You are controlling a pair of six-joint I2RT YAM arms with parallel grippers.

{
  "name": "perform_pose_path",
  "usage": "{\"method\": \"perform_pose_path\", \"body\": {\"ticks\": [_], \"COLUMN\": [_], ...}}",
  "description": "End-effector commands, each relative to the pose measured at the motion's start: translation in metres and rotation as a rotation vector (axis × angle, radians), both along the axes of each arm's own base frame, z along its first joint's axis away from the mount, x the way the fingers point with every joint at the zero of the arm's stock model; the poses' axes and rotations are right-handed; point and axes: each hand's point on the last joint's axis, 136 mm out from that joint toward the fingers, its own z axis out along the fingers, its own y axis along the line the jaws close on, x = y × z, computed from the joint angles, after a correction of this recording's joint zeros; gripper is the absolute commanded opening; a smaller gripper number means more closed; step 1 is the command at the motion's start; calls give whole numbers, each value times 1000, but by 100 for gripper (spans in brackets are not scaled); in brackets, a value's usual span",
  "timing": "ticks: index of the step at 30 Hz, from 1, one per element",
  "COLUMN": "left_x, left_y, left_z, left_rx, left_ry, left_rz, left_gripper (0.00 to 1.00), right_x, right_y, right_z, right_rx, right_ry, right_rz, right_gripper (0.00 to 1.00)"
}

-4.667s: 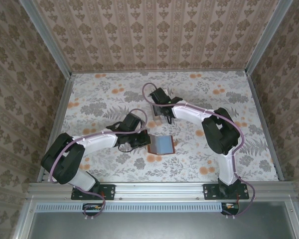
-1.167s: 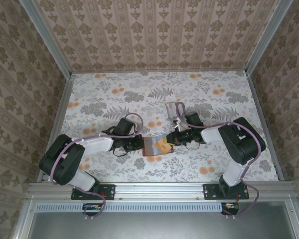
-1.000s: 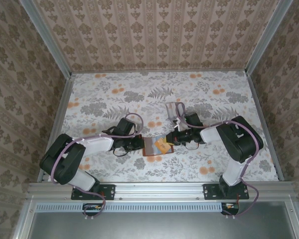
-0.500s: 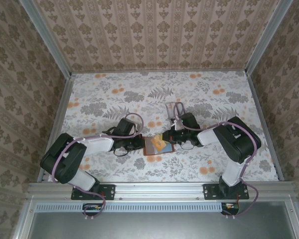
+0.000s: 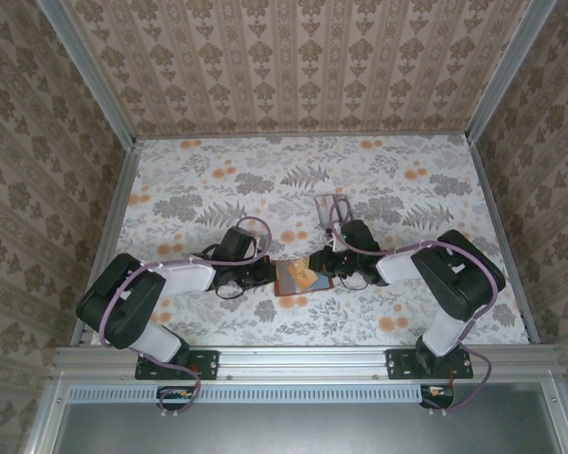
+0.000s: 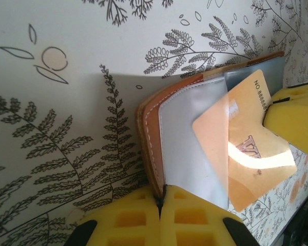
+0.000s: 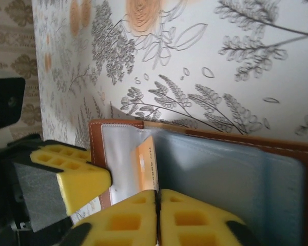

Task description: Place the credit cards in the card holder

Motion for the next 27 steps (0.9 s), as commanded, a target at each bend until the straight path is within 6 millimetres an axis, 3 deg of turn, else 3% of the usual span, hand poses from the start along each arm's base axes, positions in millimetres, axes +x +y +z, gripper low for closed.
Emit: {"method": "perform_pose_path", "body": {"ticks": [1, 7, 15, 24, 27], "left_x": [-4, -3, -7, -8, -4], "left_y": [4, 1, 1, 6, 7], "left_z": [-5, -6, -8, -12, -9], "left_rx": [2, -16, -23, -52, -51], "left_ry": [38, 40, 48, 58, 52], "left_rz": [11, 19, 7, 101, 121], "left_gripper": [0, 0, 0, 0, 0], "right_x": [-11, -2, 10, -6, -16], "right_y": [-12, -17, 2, 15, 22], "right_z": [-15, -15, -8, -9, -13], "right_rx": [-80, -70, -13, -27, -58], "right_ry": [39, 17, -64, -87, -57], "right_rz": [-12, -126, -209, -204, -168], "right_gripper": [2, 0, 0, 0, 7]}}
